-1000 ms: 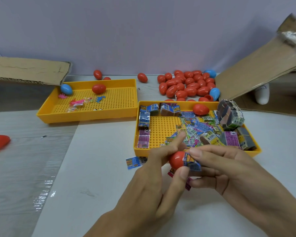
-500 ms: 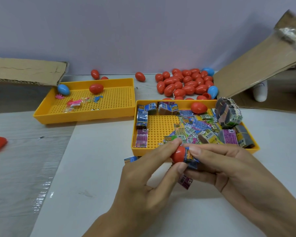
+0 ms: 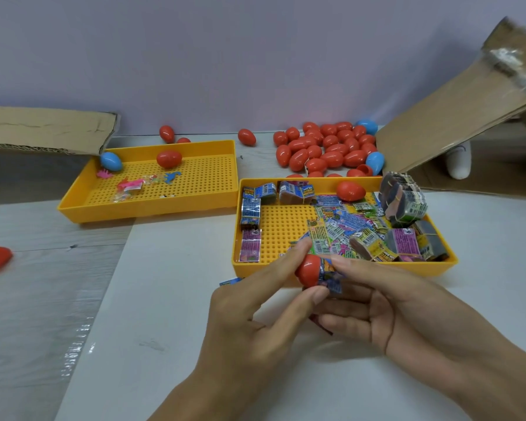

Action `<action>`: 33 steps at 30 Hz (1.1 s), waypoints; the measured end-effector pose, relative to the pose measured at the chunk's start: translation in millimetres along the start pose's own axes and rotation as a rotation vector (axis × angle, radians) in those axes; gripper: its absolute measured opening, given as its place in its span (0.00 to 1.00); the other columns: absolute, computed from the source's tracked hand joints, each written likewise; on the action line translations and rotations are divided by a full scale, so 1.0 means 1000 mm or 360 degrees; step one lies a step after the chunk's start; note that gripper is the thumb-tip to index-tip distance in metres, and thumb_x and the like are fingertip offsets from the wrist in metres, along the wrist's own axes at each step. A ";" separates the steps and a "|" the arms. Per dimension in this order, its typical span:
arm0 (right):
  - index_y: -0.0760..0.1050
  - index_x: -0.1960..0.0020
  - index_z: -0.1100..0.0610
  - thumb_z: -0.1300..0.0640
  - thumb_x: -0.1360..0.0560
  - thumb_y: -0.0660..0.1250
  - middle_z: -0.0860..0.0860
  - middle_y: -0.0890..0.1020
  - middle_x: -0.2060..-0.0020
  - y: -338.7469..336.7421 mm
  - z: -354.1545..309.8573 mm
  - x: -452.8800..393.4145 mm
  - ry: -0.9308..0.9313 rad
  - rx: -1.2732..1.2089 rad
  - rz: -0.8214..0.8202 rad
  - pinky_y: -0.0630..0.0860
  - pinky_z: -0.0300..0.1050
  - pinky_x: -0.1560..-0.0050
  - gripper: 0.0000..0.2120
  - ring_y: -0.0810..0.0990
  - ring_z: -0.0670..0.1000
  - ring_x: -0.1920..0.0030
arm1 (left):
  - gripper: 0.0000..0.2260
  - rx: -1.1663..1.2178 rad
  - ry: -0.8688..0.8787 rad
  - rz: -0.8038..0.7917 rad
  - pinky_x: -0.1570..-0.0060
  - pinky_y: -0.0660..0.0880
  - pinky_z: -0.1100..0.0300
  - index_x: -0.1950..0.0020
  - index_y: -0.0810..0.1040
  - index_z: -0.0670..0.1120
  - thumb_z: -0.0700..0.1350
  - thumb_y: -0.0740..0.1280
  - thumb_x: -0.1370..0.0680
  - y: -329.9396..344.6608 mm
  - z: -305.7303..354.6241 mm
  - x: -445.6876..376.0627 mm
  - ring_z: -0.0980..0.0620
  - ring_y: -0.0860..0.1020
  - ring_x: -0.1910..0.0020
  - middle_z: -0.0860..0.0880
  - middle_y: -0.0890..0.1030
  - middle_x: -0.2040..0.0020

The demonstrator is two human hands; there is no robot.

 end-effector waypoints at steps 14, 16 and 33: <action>0.86 0.54 0.60 0.52 0.36 0.74 0.61 0.86 0.56 0.000 -0.003 0.000 -0.0058 0.0167 -0.0028 0.84 0.47 0.62 0.15 0.86 0.55 0.60 | 0.18 0.0240 -0.0171 -0.0104 0.42 0.78 0.63 0.35 0.78 0.51 0.47 0.71 0.25 0.006 -0.010 0.002 0.57 0.83 0.43 0.59 0.84 0.43; 0.86 0.54 0.61 0.50 0.34 0.73 0.61 0.86 0.55 0.000 -0.006 0.000 -0.0112 0.0199 -0.0036 0.83 0.45 0.63 0.16 0.86 0.57 0.57 | 0.18 0.0285 -0.0202 -0.0064 0.43 0.78 0.62 0.35 0.79 0.53 0.47 0.71 0.26 0.004 -0.013 0.002 0.56 0.83 0.43 0.60 0.84 0.43; 0.85 0.53 0.63 0.50 0.34 0.71 0.59 0.85 0.59 0.008 0.004 -0.005 -0.0252 0.0013 -0.0051 0.80 0.40 0.71 0.18 0.84 0.52 0.63 | 0.18 0.0488 -0.0418 0.0030 0.46 0.78 0.65 0.37 0.80 0.55 0.48 0.73 0.27 -0.002 -0.022 0.002 0.56 0.83 0.44 0.57 0.85 0.44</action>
Point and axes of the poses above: each hand's wrist, its own x-axis away from the middle knuckle, its own y-axis out of the palm, z = x × y, the point moved 8 cm from there along -x, towards the middle knuckle
